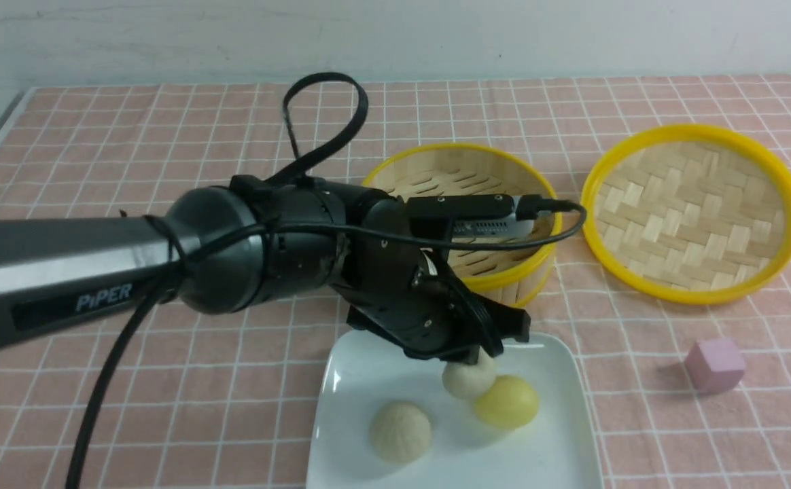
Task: Put the steamed buns into the plate on the pink tablecloth.
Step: 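Carry the bun from the bamboo steamer to the plate with the left gripper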
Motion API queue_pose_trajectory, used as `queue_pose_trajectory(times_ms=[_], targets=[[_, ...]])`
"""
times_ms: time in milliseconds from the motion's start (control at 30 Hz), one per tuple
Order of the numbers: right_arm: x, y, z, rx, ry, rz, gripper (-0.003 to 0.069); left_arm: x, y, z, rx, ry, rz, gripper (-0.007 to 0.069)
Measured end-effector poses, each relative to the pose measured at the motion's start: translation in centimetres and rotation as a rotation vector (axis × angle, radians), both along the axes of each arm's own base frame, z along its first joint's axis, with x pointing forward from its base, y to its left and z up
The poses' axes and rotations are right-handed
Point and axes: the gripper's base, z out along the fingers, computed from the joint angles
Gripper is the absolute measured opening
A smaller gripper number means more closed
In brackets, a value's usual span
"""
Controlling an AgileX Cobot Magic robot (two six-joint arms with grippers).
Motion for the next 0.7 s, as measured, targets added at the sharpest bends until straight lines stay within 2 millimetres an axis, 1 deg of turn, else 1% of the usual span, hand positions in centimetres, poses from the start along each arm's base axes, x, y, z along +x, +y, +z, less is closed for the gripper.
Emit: queue_pose_trajectory(times_ms=[133,267,367,467,533,567,633,700], targets=[[0.0,0.0,0.0,0.000,0.000,0.000,0.0023,0.0,0.1,0.0,0.008,-0.005,-0.003,0.0104],[0.0,0.0,0.0,0.001,-0.001,0.000,0.0027,-0.1,0.3,0.7,0.002,-0.010,0.006,0.0120],[0.0,0.0,0.0,0.001,-0.001,0.000,0.0029,-0.6,0.8,3.0,-0.020,-0.057,-0.002,0.0128],[0.0,0.0,0.0,0.001,-0.001,0.000,0.0030,-1.0,1.2,4.4,-0.038,-0.076,0.002,0.0133],[0.0,0.0,0.0,0.001,-0.001,0.000,0.0031,-1.1,1.2,4.4,-0.034,-0.074,0.002,0.0138],[0.0,0.0,0.0,0.001,-0.002,0.000,0.0034,-1.0,1.2,4.0,-0.017,-0.065,0.001,0.0142],[0.0,0.0,0.0,0.001,-0.002,0.000,0.0034,-0.7,1.1,2.9,0.010,-0.052,0.007,0.0154],[0.0,0.0,0.0,0.001,-0.002,0.000,0.0036,-0.1,0.9,1.4,0.043,-0.045,0.025,0.0179]])
